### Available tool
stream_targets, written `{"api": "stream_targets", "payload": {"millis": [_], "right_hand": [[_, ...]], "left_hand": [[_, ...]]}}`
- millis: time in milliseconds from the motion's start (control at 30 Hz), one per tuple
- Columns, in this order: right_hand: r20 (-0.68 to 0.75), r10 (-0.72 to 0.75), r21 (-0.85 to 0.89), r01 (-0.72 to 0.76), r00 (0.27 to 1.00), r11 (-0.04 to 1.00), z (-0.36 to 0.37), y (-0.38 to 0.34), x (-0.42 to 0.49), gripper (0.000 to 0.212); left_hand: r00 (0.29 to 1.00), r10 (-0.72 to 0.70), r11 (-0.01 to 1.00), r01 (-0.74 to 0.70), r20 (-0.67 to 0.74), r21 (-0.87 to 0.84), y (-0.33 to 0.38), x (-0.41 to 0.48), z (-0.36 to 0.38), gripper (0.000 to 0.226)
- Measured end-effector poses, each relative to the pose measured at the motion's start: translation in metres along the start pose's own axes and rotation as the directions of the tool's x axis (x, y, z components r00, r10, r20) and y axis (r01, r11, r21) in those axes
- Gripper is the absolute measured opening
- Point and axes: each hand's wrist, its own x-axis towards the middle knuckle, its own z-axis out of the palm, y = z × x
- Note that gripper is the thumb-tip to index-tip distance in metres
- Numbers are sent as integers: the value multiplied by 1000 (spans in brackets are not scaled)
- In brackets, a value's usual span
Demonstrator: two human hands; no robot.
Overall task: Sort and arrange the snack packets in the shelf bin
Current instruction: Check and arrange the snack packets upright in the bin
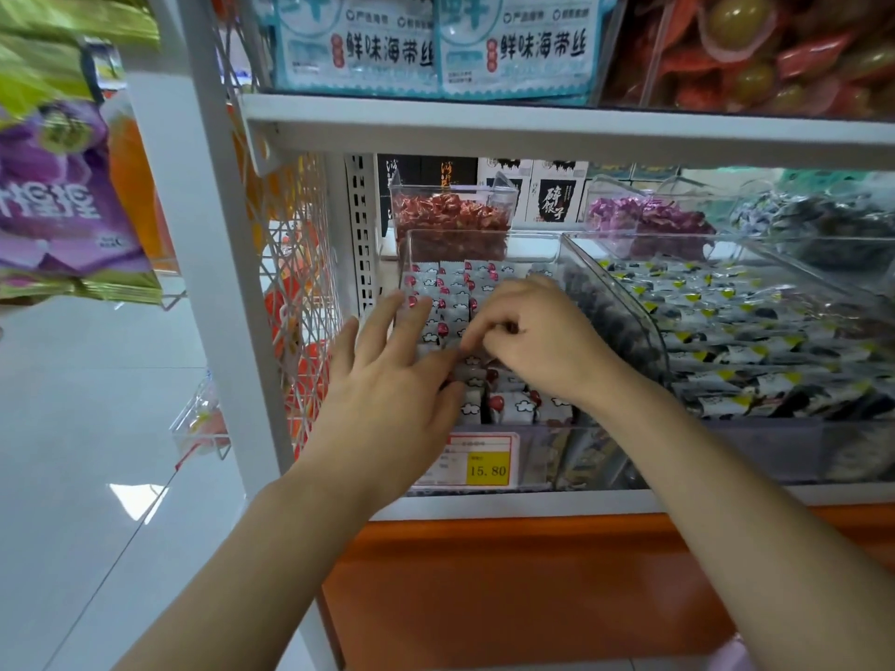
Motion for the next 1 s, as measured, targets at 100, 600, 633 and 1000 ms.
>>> {"api": "stream_targets", "payload": {"millis": [100, 600, 633, 1000], "right_hand": [[-67, 7, -15, -8, 998, 1000, 1, 2, 7, 22], [-260, -22, 156, 65, 965, 986, -7, -4, 10, 10], [-311, -8, 192, 72, 950, 979, -12, -5, 7, 11], [-417, 360, 621, -28, 835, 783, -32, 5, -29, 15]], "left_hand": [[1000, -13, 999, 12, 27, 33, -1, 1, -1, 43], [999, -35, 999, 36, 25, -34, -3, 2, 0, 36], [999, -38, 998, 39, 16, -49, -4, 3, -1, 38], [977, -114, 984, 87, -177, -158, 0, 5, -10, 42]]}}
